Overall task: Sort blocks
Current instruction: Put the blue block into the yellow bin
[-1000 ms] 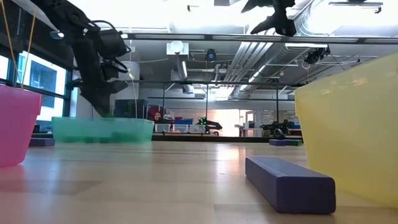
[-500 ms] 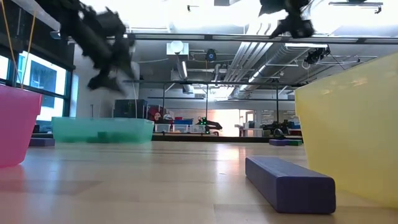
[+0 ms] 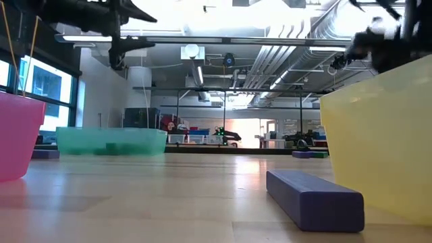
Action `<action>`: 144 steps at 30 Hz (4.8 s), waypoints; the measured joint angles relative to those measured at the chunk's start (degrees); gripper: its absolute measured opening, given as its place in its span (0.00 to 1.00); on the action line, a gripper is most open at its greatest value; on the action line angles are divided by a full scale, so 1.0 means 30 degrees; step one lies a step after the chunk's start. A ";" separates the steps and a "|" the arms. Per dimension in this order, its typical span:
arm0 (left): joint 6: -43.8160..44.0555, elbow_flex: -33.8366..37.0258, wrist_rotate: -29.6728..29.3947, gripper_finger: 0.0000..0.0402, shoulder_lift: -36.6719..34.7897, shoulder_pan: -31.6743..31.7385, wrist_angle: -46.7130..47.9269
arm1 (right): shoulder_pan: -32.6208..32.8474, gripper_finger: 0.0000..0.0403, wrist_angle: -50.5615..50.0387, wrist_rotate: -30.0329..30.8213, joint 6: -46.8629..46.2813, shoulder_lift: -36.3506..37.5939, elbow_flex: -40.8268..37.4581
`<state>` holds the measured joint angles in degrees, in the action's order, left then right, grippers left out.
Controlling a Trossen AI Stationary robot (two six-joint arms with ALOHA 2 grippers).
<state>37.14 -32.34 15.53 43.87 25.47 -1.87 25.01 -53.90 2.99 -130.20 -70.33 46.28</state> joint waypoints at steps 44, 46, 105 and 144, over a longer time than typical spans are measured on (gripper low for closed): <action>0.1078 -0.0015 0.3942 0.60 0.0503 -0.0010 -1.0632 | -0.1149 0.08 0.3856 0.3693 1.4892 -0.0996 0.7263; 0.1051 -0.0015 0.3943 0.60 0.0745 -0.0022 -1.0562 | 0.0157 0.08 0.4136 0.3497 1.5101 -0.2056 0.8853; 0.3654 0.0007 0.5512 0.60 0.4786 0.2184 -1.2845 | -1.3040 0.55 -0.5932 0.6104 2.1663 -0.6600 1.2043; 0.3922 -0.1217 0.9646 0.60 0.5774 0.5626 -1.3332 | -2.0338 0.44 0.5366 0.1489 2.4530 -1.0567 0.3731</action>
<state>48.90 -35.99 44.46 61.19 42.35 -41.87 -36.01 -37.80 7.45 -56.60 -102.03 57.47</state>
